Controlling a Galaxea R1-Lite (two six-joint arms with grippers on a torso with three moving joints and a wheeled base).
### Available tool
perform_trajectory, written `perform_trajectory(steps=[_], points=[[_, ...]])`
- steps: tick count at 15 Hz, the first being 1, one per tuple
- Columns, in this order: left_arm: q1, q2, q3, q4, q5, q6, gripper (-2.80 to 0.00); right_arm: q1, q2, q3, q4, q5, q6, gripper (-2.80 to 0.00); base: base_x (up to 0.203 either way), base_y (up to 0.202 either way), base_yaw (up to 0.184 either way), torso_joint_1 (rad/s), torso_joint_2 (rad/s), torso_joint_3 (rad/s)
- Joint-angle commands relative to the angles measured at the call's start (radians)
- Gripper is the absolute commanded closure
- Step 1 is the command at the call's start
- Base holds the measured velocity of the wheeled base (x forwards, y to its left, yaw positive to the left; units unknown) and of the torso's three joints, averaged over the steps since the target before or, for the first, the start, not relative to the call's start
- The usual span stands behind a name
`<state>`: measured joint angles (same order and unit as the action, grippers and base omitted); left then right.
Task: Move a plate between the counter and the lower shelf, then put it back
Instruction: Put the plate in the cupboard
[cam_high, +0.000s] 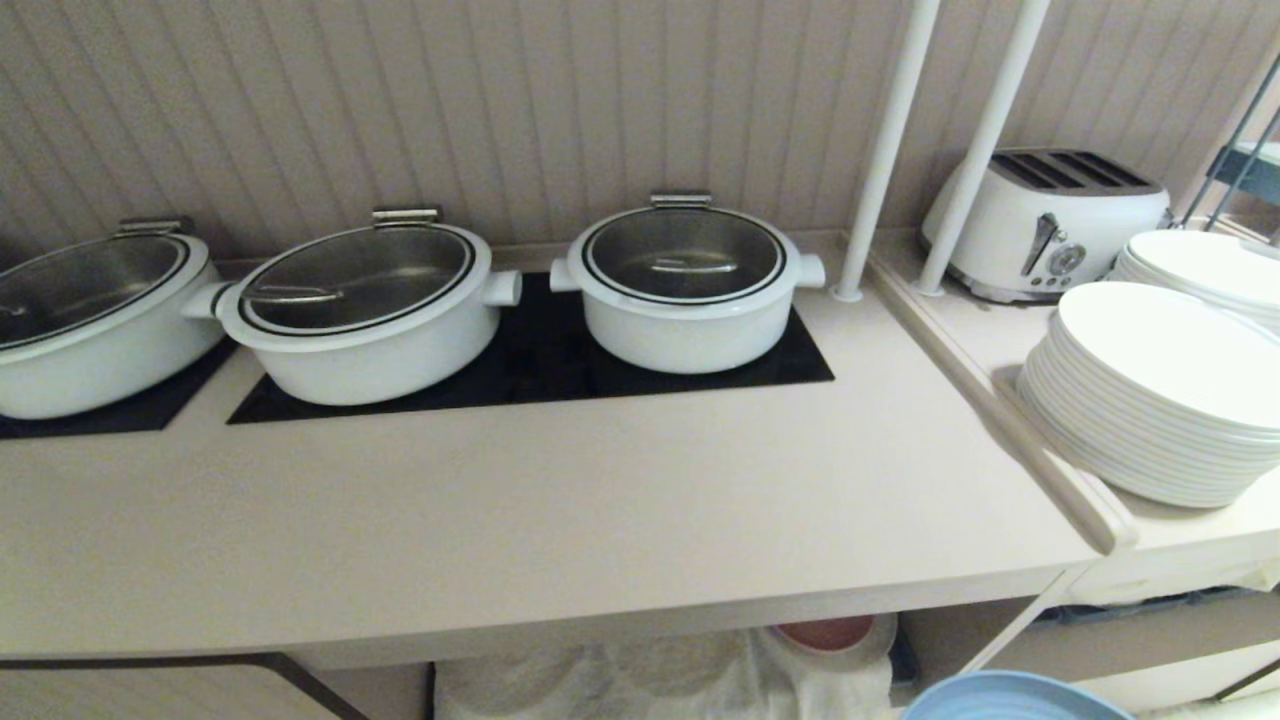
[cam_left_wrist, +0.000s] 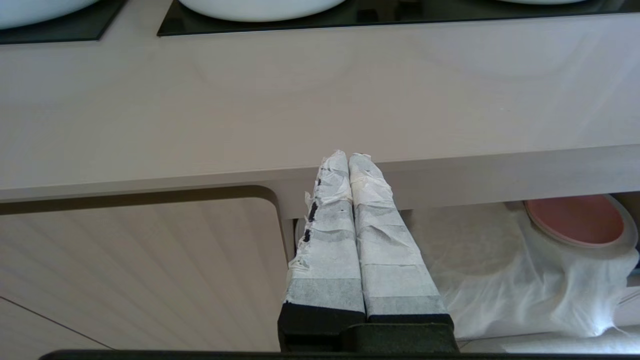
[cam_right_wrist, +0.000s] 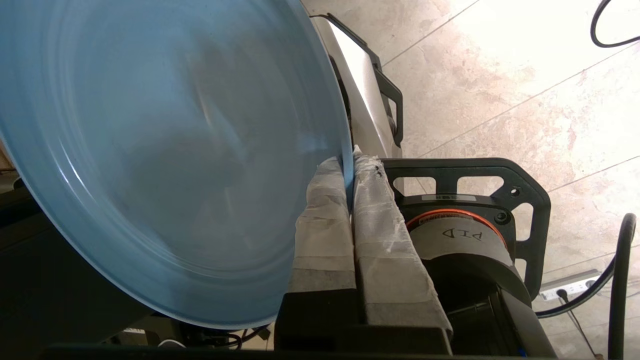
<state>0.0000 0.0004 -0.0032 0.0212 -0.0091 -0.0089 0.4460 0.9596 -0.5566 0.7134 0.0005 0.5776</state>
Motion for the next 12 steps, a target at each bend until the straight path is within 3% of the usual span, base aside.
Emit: perform_trajectory(steps=[1, 12], points=[[0.0, 0.0, 0.0, 0.0, 0.0, 0.0, 0.0, 0.0, 0.01, 0.0, 0.003, 0.001, 0.004, 0.0, 0.0, 0.0, 0.0, 0.0, 0.0, 0.0], [0.0, 0.0, 0.0, 0.0, 0.0, 0.0, 0.0, 0.0, 0.009, 0.014, 0.001, 0.001, 0.004, 0.0, 0.0, 0.0, 0.0, 0.0, 0.0, 0.0]])
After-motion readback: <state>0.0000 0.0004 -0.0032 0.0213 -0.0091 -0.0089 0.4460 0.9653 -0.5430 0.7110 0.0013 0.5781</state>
